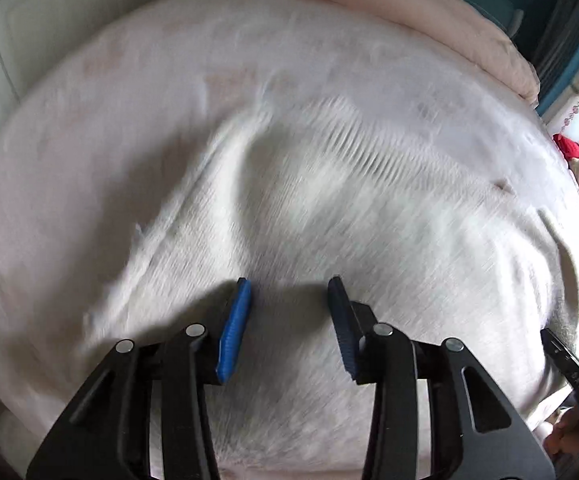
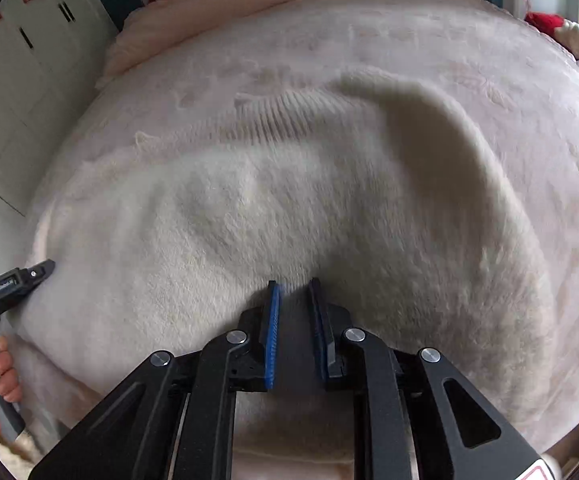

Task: Fold small clothes

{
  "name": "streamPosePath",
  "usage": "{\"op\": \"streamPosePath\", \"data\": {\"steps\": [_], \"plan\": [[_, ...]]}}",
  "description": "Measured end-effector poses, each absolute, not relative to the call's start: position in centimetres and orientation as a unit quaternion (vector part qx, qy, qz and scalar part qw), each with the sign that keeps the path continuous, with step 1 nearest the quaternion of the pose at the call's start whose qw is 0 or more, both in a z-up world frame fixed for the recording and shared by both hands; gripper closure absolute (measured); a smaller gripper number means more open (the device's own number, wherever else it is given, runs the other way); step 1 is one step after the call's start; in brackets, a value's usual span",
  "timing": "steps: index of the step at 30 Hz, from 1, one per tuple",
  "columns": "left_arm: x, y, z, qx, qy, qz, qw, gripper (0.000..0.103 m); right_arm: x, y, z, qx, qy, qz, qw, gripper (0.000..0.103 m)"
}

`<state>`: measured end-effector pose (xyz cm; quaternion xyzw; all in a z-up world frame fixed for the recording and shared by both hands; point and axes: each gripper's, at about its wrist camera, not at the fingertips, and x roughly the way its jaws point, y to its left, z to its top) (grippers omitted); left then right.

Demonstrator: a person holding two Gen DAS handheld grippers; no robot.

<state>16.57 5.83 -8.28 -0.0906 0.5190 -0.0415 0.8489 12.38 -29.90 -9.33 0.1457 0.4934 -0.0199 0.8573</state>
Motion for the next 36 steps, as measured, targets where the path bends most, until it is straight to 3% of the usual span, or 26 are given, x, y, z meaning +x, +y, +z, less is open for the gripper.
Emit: {"op": "streamPosePath", "data": {"steps": [2,4,6,7,14,20,21,22,23,24,26,32,36], "plan": [[15.0,6.7,-6.8,-0.093,0.500,-0.045,0.860,0.065,11.0,-30.2,-6.9,0.162,0.488,-0.019,0.857,0.086],[13.0,8.9,-4.8,-0.131,0.485,-0.040,0.864,0.061,8.9,-31.2,-4.7,0.196,0.467,-0.012,0.862,0.076],[11.0,11.4,-3.8,-0.173,0.463,-0.023,0.869,0.034,6.3,-32.0,-3.7,0.224,0.462,-0.010,0.858,0.045],[9.5,12.6,-3.6,-0.195,0.455,-0.003,0.869,0.016,5.0,-32.3,-3.8,0.231,0.462,-0.013,0.856,0.042],[5.9,15.9,-8.6,-0.374,0.479,0.005,0.794,0.013,0.4,-36.1,-9.9,0.395,0.467,-0.021,0.791,0.039],[9.5,13.9,-9.6,-0.393,0.469,0.007,0.791,0.013,3.1,-39.3,-11.5,0.514,0.400,-0.044,0.758,0.028],[10.4,13.8,-9.9,-0.384,0.475,0.023,0.791,0.014,3.7,-39.8,-12.0,0.533,0.398,-0.060,0.744,0.028],[10.9,13.9,-9.9,-0.381,0.472,0.036,0.794,0.025,4.3,-40.0,-12.5,0.547,0.391,-0.065,0.737,0.029],[11.4,13.8,-9.7,-0.372,0.470,0.050,0.799,0.054,4.7,-40.1,-12.7,0.551,0.385,-0.075,0.737,0.049],[11.3,14.1,-9.3,-0.365,0.476,0.056,0.799,0.067,5.0,-40.1,-12.5,0.548,0.387,-0.080,0.737,0.083],[11.0,15.1,-8.1,-0.377,0.474,0.049,0.794,0.084,4.9,-39.9,-10.9,0.557,0.369,-0.059,0.742,0.084],[6.3,16.8,-3.5,-0.320,0.489,0.015,0.812,0.091,1.5,-37.4,-3.4,0.406,0.417,-0.022,0.813,0.086],[1.8,17.6,-6.2,-0.278,0.540,0.023,0.794,0.090,-3.2,-36.4,-7.5,0.314,0.515,-0.063,0.795,0.083]]}}
